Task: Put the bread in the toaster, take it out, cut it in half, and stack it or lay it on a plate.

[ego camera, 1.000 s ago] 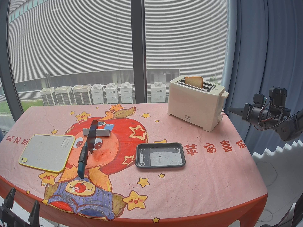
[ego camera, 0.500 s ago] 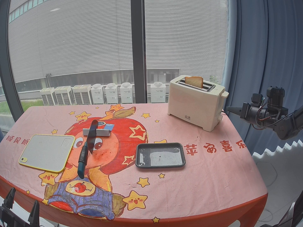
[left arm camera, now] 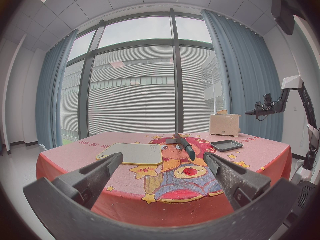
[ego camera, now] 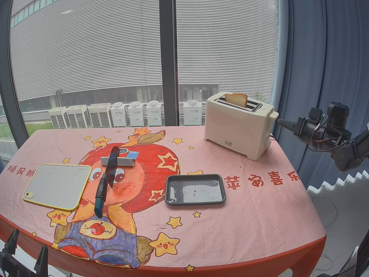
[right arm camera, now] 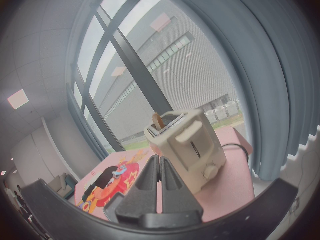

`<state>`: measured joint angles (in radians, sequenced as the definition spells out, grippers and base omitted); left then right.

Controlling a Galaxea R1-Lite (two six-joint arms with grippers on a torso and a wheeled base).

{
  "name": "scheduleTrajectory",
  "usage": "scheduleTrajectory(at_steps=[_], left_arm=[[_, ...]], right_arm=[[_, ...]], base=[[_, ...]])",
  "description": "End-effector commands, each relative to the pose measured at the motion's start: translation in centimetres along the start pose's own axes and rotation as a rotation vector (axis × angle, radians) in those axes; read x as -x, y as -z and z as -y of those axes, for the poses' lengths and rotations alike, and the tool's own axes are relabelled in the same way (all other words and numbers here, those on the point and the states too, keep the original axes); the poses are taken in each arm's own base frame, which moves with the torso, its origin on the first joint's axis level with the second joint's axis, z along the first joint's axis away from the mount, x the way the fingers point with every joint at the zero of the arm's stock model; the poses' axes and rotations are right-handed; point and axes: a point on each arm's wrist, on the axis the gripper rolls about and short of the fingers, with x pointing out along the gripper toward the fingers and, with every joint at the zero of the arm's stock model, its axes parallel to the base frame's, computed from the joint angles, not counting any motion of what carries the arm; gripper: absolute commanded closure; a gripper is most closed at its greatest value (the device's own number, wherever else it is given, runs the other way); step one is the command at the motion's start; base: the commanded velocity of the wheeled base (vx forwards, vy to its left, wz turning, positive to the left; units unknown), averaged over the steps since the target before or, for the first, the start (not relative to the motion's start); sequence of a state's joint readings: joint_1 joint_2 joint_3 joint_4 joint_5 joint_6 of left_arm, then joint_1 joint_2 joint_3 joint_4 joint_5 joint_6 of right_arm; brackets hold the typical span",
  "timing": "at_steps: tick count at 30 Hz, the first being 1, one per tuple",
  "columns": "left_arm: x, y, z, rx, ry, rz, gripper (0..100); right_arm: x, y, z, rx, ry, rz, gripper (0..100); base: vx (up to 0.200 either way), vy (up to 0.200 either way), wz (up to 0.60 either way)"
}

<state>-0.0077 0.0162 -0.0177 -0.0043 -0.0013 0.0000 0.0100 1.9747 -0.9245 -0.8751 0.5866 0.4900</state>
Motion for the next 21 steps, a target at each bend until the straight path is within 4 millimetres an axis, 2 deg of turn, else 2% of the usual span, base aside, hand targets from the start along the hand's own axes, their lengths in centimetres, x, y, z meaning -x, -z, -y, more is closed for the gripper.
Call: scheduleTrajectory(at_steps=[1,12,21], left_arm=[[0.0,0.5,0.0,0.000,0.000,-0.001,0],[0.0,0.5,0.0,0.000,0.000,-0.001,0],[0.0,0.5,0.0,0.000,0.000,-0.001,0]], right_arm=[[-0.1,-0.7,-0.2,-0.015,-0.033,0.067,100],[-0.8,-1.1,0.0,-0.025,-0.047,0.111,100],[-2.3,-0.7,1.2,-0.037,0.000,0.128,100]], base=[[0.000,0.000,0.00],[0.000,0.000,0.00],[0.000,0.000,0.00]])
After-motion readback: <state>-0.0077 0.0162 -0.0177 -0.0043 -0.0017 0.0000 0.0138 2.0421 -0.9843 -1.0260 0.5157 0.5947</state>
